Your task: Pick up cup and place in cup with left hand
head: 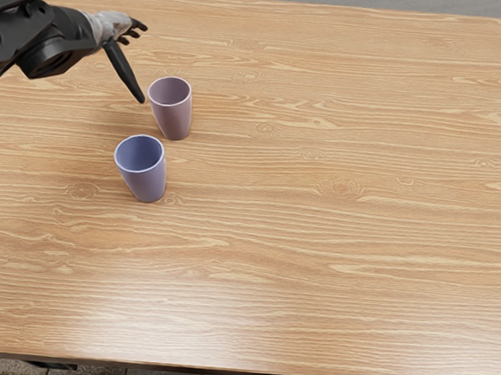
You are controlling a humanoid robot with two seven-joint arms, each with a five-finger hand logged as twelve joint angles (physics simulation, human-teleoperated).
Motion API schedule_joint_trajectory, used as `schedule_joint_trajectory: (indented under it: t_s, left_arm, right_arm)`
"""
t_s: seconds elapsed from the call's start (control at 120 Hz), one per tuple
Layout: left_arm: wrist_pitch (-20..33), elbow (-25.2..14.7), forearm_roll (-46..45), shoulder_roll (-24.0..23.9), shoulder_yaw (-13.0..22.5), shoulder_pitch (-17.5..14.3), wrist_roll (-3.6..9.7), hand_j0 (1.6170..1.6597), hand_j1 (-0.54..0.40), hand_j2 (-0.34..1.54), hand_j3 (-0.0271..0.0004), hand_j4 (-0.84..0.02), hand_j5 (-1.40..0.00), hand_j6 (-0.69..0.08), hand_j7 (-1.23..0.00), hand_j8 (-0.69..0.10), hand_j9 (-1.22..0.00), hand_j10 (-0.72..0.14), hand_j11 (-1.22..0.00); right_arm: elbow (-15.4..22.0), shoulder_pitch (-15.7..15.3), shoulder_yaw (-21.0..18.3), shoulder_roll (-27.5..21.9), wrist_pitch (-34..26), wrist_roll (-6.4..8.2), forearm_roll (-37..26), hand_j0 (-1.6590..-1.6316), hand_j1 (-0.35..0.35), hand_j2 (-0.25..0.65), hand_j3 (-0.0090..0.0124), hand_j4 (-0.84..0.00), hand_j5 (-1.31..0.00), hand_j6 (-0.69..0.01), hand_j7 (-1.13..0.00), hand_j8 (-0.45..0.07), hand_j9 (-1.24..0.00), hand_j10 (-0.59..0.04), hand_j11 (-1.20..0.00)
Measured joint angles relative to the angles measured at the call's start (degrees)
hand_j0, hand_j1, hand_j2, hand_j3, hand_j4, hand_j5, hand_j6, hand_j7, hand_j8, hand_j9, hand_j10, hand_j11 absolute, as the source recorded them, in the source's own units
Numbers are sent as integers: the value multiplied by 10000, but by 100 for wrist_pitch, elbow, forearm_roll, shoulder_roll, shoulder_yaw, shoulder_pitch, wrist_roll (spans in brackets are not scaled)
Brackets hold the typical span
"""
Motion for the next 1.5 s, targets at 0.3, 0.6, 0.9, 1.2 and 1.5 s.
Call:
schedule_joint_trajectory:
  t_s: [0.3, 0.6, 0.9, 1.2, 1.5]
  left_arm:
    - [979, -865, 100, -29, 754, -74, -78, 16581, 2138, 238, 0, -1157, -1478, -1165, -1477, -1162, -1476, -1152, -1475]
    - [1386, -841, 191, -480, 750, 10, -91, 16581, 1483, 350, 0, -1703, -2189, -1712, -2187, -1709, -2186, -1699, -2186]
    - [1670, -741, 199, -656, 663, 241, -107, 16581, 1033, 426, 0, -2076, -2677, -2084, -2676, -2082, -2675, -2073, -2674]
    - [1685, -731, 224, -662, 643, 342, -100, 16581, 400, 533, 0, -2601, -3362, -2608, -3361, -2607, -3360, -2598, -3360]
    - [1637, -747, 230, -656, 633, 334, -84, 16570, -1085, 833, 0, -4074, -5333, -3164, -5379, -3243, -5374, -4038, -5376]
  right_arm:
    - [0, 0, 0, 0, 0, 0, 0, -16581, -3351, -25, 0, -111, -148, -110, -149, -111, -149, -112, -149]
    - [0, 0, 0, 0, 0, 0, 0, -16581, -3351, -25, 0, -112, -148, -110, -149, -111, -149, -112, -149]
    - [0, 0, 0, 0, 0, 0, 0, -16581, -3351, -25, 0, -111, -148, -110, -149, -111, -149, -112, -149]
    - [0, 0, 0, 0, 0, 0, 0, -16581, -3351, -25, 0, -111, -148, -110, -149, -111, -149, -112, -149]
    - [0, 0, 0, 0, 0, 0, 0, -16581, -3351, -25, 0, -111, -148, -110, -149, -111, -149, -112, -149]
